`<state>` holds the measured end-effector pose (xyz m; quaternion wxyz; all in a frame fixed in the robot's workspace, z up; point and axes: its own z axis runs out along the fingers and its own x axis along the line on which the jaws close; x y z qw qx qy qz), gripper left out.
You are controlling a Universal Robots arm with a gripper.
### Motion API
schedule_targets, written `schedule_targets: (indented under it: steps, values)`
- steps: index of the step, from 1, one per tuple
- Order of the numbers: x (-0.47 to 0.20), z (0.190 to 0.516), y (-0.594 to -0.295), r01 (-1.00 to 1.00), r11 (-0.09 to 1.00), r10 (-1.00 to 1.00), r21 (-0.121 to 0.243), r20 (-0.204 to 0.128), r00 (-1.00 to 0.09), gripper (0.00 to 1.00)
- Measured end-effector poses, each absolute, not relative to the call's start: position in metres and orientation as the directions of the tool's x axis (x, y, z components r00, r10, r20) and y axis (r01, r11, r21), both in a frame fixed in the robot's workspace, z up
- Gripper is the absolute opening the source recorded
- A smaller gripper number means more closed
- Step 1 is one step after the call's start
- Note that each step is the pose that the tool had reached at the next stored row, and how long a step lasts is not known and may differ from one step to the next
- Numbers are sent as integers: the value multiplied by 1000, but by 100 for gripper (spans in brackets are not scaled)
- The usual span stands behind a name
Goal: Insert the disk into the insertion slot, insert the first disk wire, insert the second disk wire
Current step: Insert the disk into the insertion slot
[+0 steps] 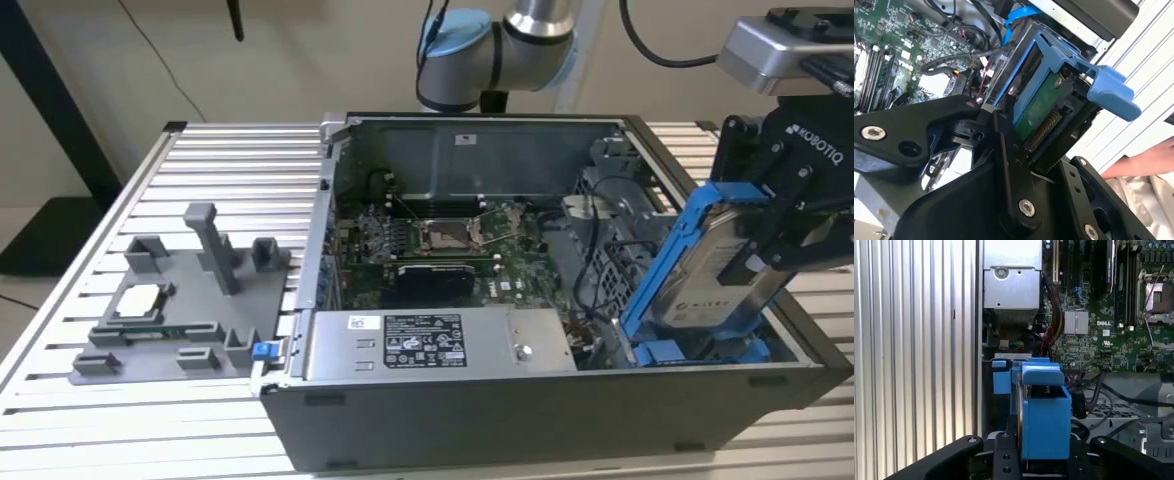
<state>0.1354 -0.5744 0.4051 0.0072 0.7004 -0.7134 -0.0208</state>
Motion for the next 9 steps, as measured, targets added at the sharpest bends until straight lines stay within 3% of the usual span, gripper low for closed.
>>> schedule_targets:
  steps: [9]
  values:
    - [135, 401, -572, -999, 18, -1000, 40, -21, -19, 0]
